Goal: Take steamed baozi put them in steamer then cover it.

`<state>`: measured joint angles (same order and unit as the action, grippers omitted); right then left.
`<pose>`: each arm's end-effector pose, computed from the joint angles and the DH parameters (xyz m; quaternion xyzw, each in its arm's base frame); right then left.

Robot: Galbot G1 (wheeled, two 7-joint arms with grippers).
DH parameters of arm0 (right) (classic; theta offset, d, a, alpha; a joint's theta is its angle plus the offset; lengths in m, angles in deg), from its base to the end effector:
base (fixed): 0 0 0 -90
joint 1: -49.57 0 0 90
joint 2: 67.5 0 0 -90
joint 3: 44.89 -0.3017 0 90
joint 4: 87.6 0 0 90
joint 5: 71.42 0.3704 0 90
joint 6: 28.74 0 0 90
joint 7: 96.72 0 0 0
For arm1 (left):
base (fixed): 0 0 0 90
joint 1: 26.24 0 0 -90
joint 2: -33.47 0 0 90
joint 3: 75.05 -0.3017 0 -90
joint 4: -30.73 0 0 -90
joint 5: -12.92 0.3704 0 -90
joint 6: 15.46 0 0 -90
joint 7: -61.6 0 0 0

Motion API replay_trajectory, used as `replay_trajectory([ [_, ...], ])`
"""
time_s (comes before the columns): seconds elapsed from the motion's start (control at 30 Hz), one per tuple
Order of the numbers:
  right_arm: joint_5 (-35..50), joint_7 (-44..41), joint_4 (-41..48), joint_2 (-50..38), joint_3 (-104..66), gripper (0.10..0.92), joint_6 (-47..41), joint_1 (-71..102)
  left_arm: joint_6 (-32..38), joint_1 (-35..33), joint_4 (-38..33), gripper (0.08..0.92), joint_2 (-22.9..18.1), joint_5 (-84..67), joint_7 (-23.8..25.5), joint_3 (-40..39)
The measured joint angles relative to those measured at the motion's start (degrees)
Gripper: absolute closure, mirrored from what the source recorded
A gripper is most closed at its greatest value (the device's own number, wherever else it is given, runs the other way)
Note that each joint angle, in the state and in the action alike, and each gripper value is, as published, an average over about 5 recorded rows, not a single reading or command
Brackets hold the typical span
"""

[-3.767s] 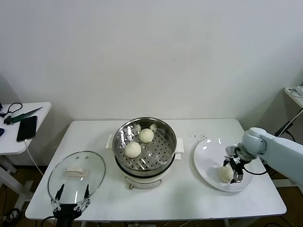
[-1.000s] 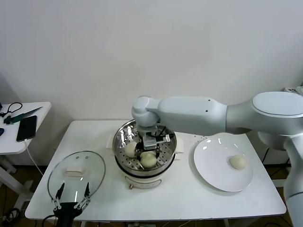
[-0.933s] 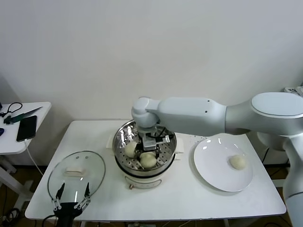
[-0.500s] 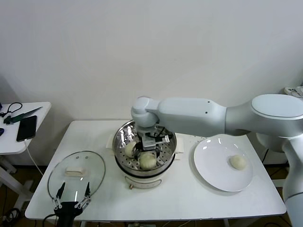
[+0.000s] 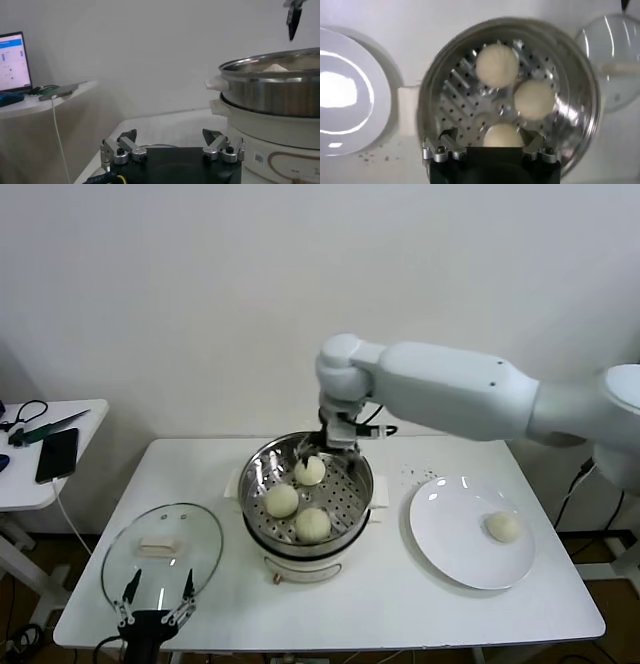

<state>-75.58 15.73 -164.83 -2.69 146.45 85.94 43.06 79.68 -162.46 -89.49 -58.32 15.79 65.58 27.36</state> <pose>0.5027 0.1572 -0.0141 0.6436 -0.1362 0.7530 0.0117 0.1315 0.0651 -0.3069 0.0530 -0.9903 -0.0798 0.1010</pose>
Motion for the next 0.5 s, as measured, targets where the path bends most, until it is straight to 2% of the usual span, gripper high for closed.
replay_trajectory([
  [0.23,4.16,4.94,-2.23,-10.37,0.66,0.203,-12.21,-0.20,0.34,-0.25,-0.35,0.177,0.33,0.14,-0.03,-0.49],
  [0.5,6.57,6.92,-3.07,-22.37,-0.39,0.203,-26.22,3.91,0.28,-0.17,-0.01,0.177,0.63,0.08,-0.81,-0.59],
])
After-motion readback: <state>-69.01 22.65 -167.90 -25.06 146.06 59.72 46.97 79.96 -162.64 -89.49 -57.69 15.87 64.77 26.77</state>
